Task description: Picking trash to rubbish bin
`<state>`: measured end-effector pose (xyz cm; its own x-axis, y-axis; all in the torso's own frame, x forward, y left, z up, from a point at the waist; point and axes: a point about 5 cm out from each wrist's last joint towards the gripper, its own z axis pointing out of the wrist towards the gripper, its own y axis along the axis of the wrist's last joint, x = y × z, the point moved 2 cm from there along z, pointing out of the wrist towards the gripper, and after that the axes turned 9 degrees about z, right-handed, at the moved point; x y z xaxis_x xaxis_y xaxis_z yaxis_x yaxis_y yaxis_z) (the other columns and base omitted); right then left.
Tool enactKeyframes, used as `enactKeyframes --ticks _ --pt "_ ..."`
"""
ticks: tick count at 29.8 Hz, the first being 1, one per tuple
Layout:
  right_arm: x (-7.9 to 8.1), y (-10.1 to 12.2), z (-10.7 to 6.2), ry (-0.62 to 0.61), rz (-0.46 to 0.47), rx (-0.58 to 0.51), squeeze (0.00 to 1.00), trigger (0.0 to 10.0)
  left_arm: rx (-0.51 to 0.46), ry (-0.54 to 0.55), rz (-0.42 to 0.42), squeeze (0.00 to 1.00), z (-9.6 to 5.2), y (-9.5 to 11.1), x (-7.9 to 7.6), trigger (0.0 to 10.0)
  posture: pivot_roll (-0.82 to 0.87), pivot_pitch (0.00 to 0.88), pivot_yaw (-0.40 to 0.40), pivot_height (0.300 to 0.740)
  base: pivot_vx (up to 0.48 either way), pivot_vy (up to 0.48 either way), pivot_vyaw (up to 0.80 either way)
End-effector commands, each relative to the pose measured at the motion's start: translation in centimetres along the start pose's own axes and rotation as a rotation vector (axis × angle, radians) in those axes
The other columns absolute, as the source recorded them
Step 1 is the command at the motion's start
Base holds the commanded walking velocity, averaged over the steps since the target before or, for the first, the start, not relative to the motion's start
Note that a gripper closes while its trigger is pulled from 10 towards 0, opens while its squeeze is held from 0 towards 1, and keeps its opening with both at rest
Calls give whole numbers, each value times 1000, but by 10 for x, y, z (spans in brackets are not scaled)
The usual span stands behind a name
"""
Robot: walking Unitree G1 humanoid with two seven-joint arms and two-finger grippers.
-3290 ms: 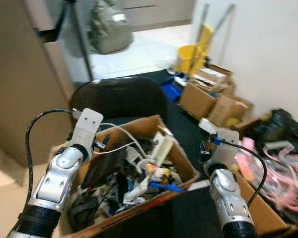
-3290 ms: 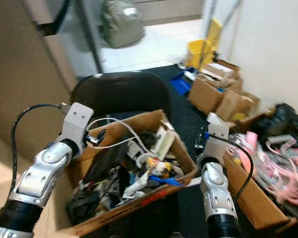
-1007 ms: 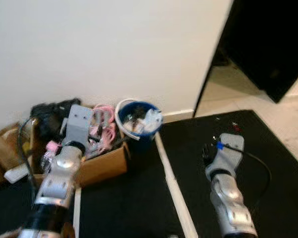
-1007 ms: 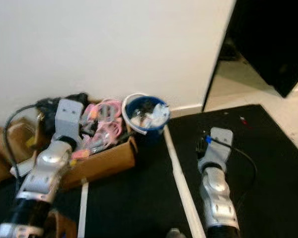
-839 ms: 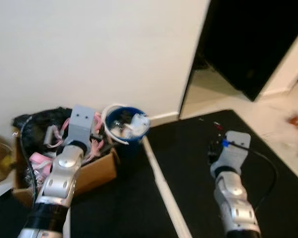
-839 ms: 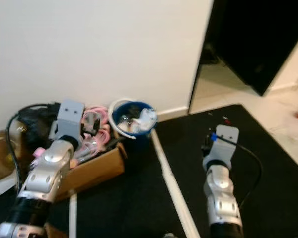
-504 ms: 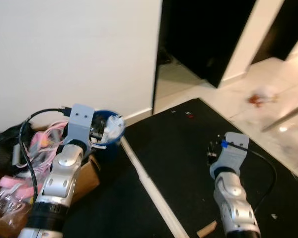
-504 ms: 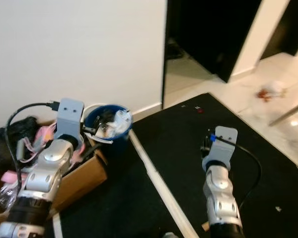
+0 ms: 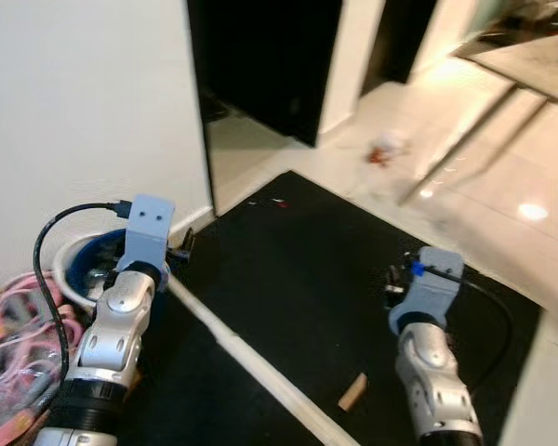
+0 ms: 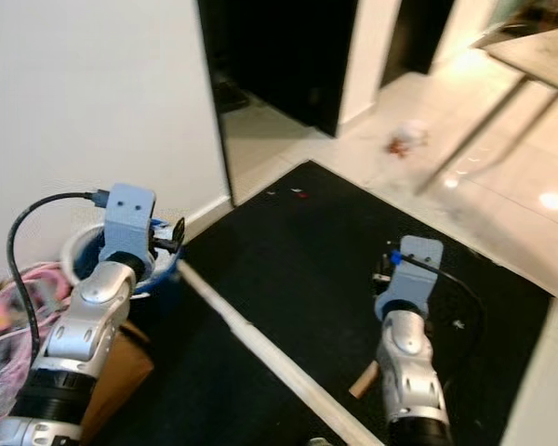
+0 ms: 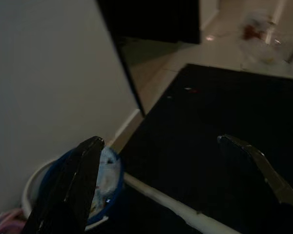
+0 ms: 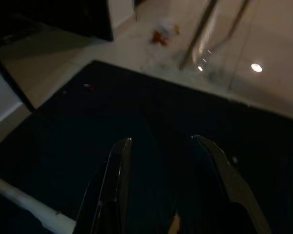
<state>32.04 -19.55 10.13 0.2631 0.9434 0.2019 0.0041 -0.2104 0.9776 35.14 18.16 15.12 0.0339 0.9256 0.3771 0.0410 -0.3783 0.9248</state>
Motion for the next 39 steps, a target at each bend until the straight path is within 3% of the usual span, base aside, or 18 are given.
enactKeyframes --ticks 1,18,34,39 --pt "-5 -4 -1 -17 0 20 0 10000 13 -4 9 0 -2 -5 -1 10000 -6 146 57 740 0 0 -800" --pt "-6 -5 -2 -20 -2 25 0 10000 16 -20 10 0 -2 -6 -2 10000 -7 146 57 740 0 0 -800" --pt "-6 -4 -2 -23 4 19 0 10000 3 -96 5 0 -5 -5 -15 10000 -7 150 57 740 0 0 -800" --pt "-3 -1 -1 2 5 3 0 10000 -3 -104 -18 0 -5 -4 -16 10000 -5 151 58 740 0 0 0"
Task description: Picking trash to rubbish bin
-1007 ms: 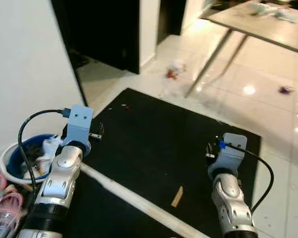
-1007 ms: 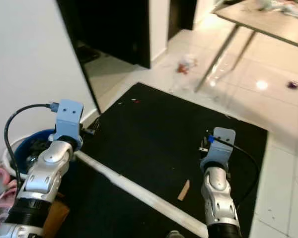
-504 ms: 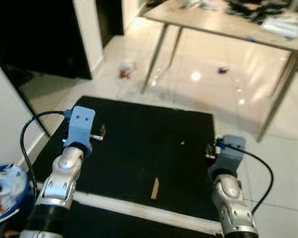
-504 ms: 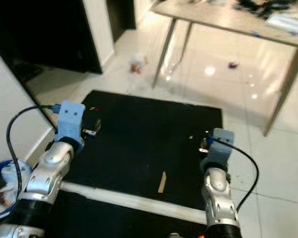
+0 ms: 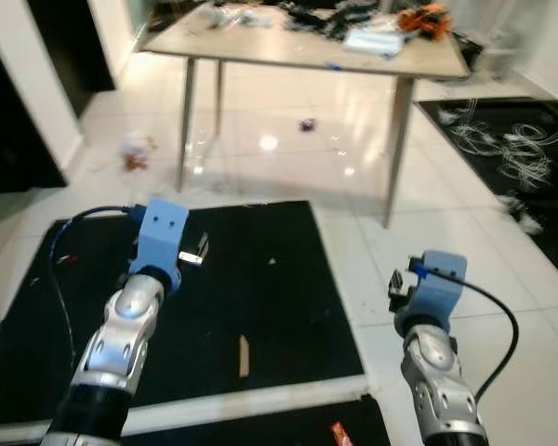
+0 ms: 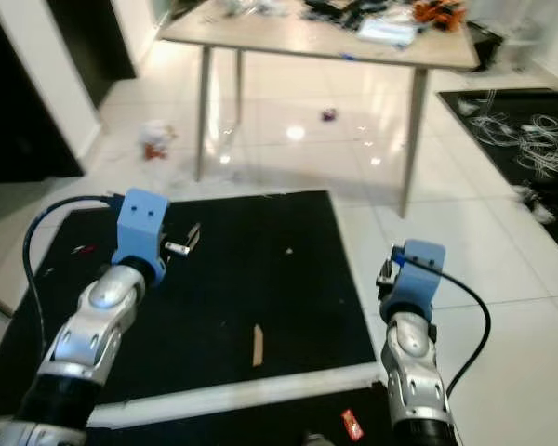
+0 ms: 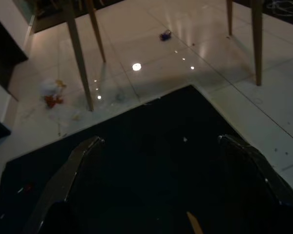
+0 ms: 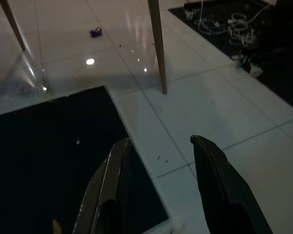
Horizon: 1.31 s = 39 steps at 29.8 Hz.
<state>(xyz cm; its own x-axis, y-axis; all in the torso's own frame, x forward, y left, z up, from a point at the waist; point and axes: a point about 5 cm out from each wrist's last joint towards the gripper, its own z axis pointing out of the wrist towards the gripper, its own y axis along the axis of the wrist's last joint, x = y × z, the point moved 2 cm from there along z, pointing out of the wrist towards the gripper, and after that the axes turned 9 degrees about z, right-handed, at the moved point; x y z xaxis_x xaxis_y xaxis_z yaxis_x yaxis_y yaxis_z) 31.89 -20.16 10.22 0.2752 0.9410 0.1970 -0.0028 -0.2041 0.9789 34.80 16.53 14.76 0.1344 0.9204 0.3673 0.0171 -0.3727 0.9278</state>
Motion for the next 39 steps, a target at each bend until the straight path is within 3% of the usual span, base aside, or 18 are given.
enactKeyframes --ticks 1,39 --pt "4 -3 -1 19 7 9 0 10000 14 -11 -20 0 -2 -6 0 10000 -5 151 57 740 0 0 0" --pt "7 -6 -1 31 -8 6 0 10000 -39 -59 -31 0 -2 3 -2 10000 -4 123 65 740 327 0 0"
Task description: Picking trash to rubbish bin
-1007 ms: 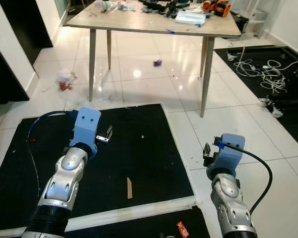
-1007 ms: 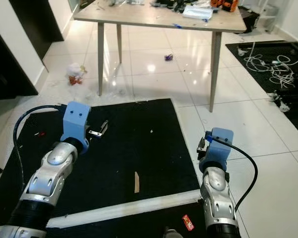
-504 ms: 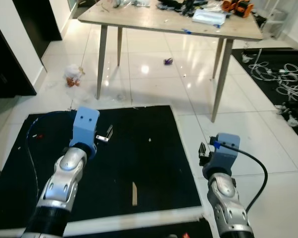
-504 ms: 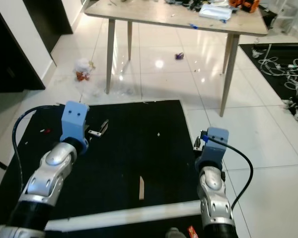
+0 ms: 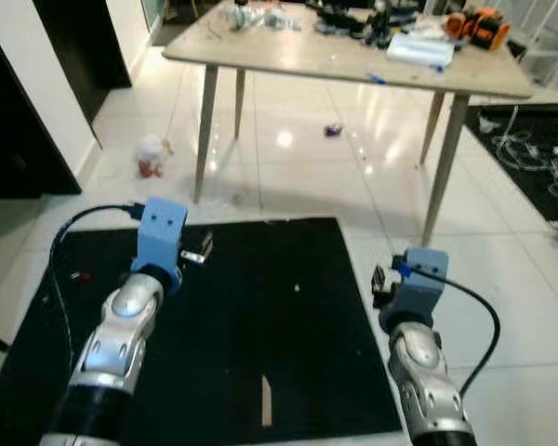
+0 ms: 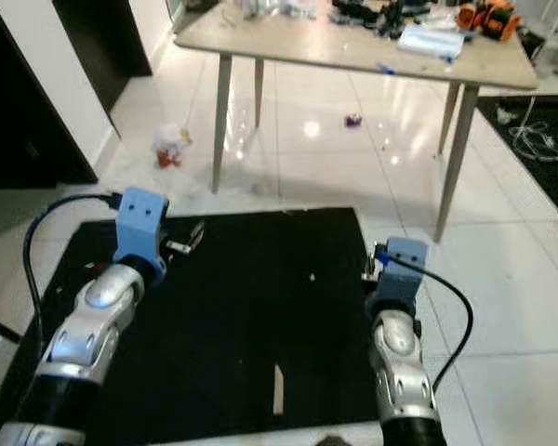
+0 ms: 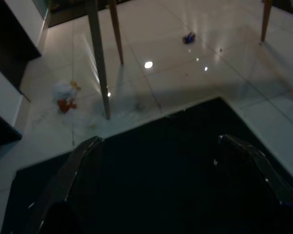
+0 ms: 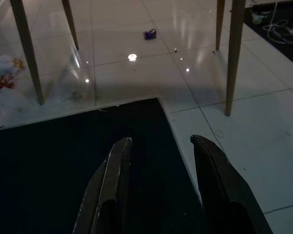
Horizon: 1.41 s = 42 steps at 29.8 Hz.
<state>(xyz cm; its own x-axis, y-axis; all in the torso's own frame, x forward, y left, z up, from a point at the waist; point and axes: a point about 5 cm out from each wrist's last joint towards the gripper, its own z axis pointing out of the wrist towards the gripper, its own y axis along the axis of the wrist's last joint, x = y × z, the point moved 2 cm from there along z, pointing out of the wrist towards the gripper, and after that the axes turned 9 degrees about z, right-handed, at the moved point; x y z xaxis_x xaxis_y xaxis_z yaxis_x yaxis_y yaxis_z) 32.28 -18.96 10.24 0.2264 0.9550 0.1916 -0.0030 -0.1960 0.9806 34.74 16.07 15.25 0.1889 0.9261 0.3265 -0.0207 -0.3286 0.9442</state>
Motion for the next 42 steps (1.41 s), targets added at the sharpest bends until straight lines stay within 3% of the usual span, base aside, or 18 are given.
enactKeyframes --ticks 1,23,31,42 --pt "-5 -3 -2 -19 -1 7 0 10000 6 -5 10 0 -1 -3 0 10000 -5 125 66 740 360 0 0" --pt "-11 -5 -4 -57 23 23 0 10000 9 -14 24 0 -2 -4 -1 10000 -11 147 69 740 368 0 0" --pt "-12 -4 -5 -59 26 20 0 10000 10 -16 23 0 -3 -4 -3 10000 -10 149 68 740 370 0 -666" --pt "-10 3 -3 -48 13 -6 0 10000 9 -13 21 0 -2 -3 -3 10000 -15 155 68 740 368 0 0"
